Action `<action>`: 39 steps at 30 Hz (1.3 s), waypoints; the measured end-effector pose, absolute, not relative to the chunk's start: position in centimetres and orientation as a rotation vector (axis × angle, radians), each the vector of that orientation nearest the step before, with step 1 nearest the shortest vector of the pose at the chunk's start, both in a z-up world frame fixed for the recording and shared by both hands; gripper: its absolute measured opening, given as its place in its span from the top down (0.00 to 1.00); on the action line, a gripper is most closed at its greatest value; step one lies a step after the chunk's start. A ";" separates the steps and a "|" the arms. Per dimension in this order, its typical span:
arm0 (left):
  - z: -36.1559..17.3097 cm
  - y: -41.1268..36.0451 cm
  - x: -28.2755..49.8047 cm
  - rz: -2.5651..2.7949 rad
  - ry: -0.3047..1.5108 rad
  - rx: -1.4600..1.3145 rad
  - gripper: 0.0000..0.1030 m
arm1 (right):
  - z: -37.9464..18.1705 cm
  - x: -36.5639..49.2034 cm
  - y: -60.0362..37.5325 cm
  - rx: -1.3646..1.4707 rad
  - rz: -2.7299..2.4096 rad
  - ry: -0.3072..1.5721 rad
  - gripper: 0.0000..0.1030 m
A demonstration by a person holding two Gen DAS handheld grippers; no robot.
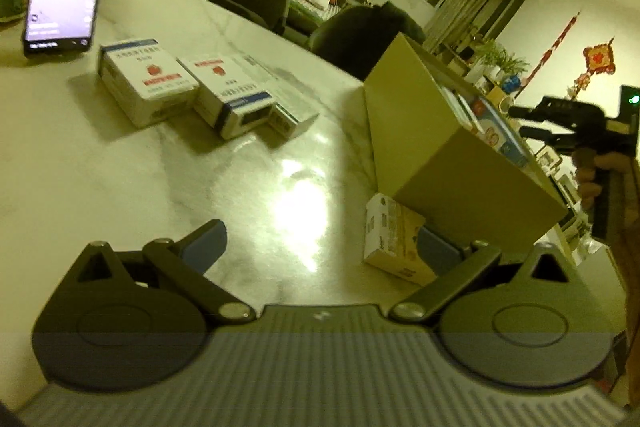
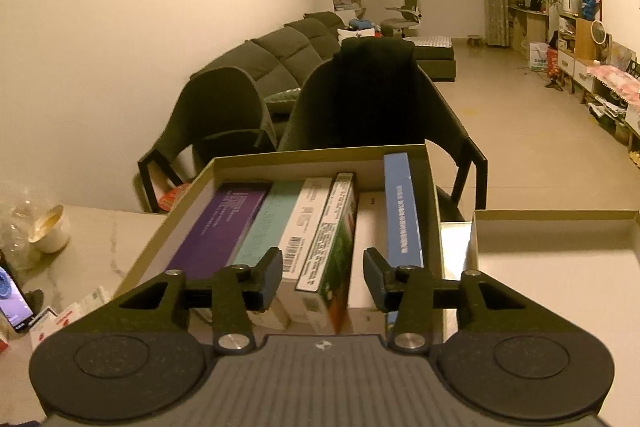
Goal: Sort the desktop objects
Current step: 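Lower the white box into the tall box and open the right gripper, then raise the right gripper out of the tall box while the left tool reaches the green-and-white box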
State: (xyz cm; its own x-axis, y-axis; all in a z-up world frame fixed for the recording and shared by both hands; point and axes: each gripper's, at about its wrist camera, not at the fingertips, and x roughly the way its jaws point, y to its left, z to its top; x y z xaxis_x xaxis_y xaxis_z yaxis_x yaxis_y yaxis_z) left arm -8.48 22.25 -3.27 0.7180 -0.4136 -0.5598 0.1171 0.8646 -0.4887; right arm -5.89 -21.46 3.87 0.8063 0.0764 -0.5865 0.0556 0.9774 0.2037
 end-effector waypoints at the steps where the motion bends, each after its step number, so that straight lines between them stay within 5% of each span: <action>1: -3.3 21.7 -8.3 -0.317 0.718 -0.434 0.00 | 3.9 -6.2 -21.4 0.224 0.015 0.629 0.49; 15: -3.6 14.7 -6.2 -0.421 0.747 -0.213 0.00 | 4.3 -10.6 -19.5 0.284 0.098 0.574 0.31; 23: -2.9 16.0 -4.3 -0.342 0.685 -0.131 0.00 | 4.2 -13.3 -18.8 0.309 0.148 0.551 0.29; 34: -2.3 14.9 -0.2 -0.388 0.517 0.601 0.01 | 3.6 -15.1 -18.9 0.372 0.183 0.536 0.29; 39: -2.5 14.8 2.8 -0.542 0.582 0.825 0.07 | 3.4 -15.5 -19.1 0.403 0.193 0.540 0.29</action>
